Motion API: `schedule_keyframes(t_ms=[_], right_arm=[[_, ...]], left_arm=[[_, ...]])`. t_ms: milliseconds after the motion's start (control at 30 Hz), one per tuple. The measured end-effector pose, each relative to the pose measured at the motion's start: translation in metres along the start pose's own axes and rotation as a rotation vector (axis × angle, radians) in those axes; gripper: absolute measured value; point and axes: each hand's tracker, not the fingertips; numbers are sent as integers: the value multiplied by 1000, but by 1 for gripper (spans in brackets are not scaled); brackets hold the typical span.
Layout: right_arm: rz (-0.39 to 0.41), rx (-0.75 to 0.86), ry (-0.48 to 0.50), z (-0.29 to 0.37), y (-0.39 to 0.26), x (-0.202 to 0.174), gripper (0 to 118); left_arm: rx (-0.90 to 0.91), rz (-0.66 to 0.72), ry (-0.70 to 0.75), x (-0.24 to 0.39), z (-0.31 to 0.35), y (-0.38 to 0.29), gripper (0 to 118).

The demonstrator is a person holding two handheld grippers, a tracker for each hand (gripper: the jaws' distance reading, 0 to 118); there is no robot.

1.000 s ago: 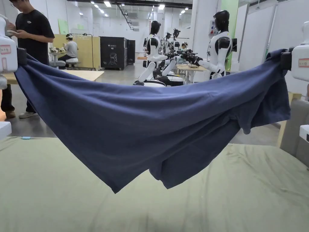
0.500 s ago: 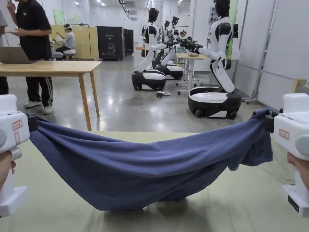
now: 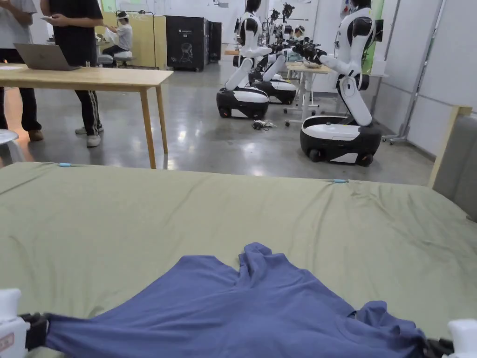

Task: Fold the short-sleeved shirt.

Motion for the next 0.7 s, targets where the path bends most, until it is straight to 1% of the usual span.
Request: schedule_keyframes(t_ms=[33, 67, 100, 133, 167, 200, 233, 300, 367, 433, 467, 500, 533, 567, 600, 633, 667, 700], right_arm=[[-31, -28, -5, -11, -17, 2, 7], [-85, -39, 7, -13, -24, 4, 10], [-155, -29, 36, -11, -27, 9, 24], [-211, -5, 56, -3, -23, 11, 56], [-223, 41, 35, 15, -10, 4, 103], [-203, 119, 41, 31, 4, -3, 118], [-185, 198, 67, 48, 17, -10, 118], [-190, 390, 139, 88, 45, -35, 118], [-182, 521, 168, 113, 60, -62, 118], [-130, 604, 150, 133, 71, -96, 118], [-108, 597, 159, 137, 73, -106, 117], [-105, 608, 171, 140, 73, -118, 109], [-103, 618, 169, 140, 72, -125, 84], [-78, 621, 113, 133, 73, -134, 28], [-57, 618, 65, 130, 74, -143, 5], [-68, 629, 89, 129, 72, -145, 5], [-90, 615, 169, 128, 73, -145, 5], [-112, 579, 219, 120, 75, -145, 5]], left_arm=[[-24, -17, 7, 0, -4, -11, 10], [3, -24, 8, 3, -2, -15, 34], [47, -85, 55, 7, 6, -17, 74], [92, -121, 107, 14, 16, -16, 107], [139, -121, 115, 23, 33, -9, 117], [227, -132, 71, 36, 58, -2, 116], [324, -153, 47, 50, 79, 6, 116], [461, -215, 43, 80, 115, 20, 116], [571, -242, 12, 104, 143, 24, 116], [611, -261, 19, 127, 161, 21, 116], [612, -251, 50, 124, 158, 17, 116], [605, -242, 55, 129, 161, 13, 115], [604, -233, 51, 129, 161, 10, 112], [590, -221, 43, 127, 160, 9, 94], [577, -213, 36, 120, 153, 2, 59], [546, -209, 57, 116, 151, 2, 12], [517, -209, 113, 109, 147, 1, 0], [501, -193, 62, 92, 143, 1, 0]])
